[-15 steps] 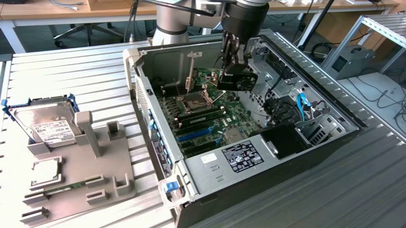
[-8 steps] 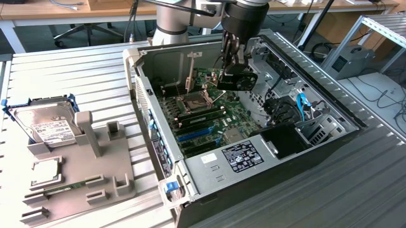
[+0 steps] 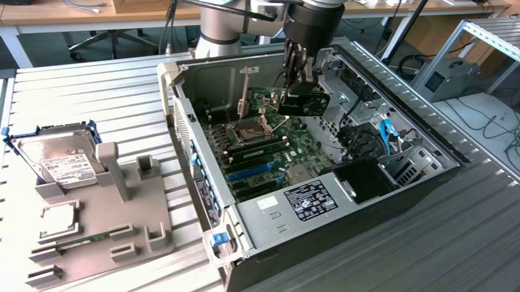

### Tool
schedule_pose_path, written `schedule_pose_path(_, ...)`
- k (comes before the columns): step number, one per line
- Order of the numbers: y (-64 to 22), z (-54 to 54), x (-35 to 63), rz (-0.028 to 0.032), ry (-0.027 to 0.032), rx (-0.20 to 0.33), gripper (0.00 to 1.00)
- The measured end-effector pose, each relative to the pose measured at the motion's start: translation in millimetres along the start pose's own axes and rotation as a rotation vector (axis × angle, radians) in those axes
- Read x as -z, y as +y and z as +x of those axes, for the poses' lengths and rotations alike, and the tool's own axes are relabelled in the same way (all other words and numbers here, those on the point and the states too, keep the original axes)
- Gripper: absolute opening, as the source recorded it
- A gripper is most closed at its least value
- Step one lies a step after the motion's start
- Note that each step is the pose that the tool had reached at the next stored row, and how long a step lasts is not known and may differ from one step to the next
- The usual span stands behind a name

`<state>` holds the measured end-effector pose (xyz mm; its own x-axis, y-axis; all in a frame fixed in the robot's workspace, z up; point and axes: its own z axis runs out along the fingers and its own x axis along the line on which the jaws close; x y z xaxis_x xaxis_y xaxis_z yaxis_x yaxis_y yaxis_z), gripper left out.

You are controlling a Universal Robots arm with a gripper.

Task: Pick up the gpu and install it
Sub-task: 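Insert the gpu into the slot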

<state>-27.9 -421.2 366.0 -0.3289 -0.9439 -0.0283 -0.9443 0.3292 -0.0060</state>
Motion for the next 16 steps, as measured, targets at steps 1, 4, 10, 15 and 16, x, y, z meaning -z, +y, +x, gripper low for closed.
schedule_pose_path(1,0.0,0.0,0.0,-0.0001,0.0000,0.001,0.26)
schedule_pose_path(4,0.0,0.0,0.0,-0.0001,0.0000,0.003,0.26)
schedule_pose_path(10,0.0,0.0,0.0,-0.0003,0.0000,0.009,0.26)
schedule_pose_path(15,0.0,0.0,0.0,-0.0004,-0.0001,0.014,0.26)
schedule_pose_path(16,0.0,0.0,0.0,-0.0005,0.0000,0.015,0.26)
